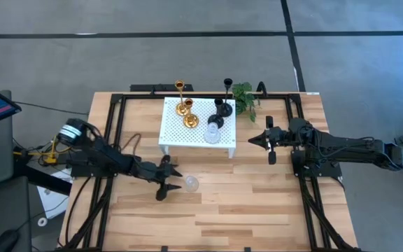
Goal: Pick & Place candle stick holders
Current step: Put the transparent glass candle holder on the shelf
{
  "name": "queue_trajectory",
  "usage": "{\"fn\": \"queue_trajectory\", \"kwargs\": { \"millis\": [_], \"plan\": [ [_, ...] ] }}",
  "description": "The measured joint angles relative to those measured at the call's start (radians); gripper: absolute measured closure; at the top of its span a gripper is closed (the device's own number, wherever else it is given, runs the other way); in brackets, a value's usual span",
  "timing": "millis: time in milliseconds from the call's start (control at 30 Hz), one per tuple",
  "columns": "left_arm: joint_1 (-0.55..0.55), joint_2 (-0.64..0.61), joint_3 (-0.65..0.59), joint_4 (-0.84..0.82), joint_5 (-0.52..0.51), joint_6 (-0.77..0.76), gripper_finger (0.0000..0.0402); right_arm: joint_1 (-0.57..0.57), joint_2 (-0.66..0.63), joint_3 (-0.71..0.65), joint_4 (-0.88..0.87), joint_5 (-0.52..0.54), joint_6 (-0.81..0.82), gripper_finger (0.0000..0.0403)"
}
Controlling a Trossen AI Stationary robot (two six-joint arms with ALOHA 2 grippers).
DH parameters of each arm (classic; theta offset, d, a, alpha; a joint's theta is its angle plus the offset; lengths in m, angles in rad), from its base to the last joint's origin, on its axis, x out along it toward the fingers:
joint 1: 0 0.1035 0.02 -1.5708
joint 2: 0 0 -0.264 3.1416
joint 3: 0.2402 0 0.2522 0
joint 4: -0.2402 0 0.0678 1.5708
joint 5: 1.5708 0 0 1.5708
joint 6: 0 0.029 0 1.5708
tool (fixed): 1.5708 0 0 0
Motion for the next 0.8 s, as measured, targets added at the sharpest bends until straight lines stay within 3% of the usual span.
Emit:
{"fn": "queue_trajectory", "kwargs": {
  "millis": [267, 800],
  "plan": [
    [0.008, 0.208, 0.135, 0.009, -0.006, 0.026, 0.0126, 0.0, 0.0, 0.0, -0.002, 0.0, 0.0, 0.0403],
    [0.01, 0.162, 0.189, 0.073, 0.002, 0.07, 0.0092, 0.0, 0.0, 0.0, -0.007, 0.0, 0.0, 0.0403]
  ]
}}
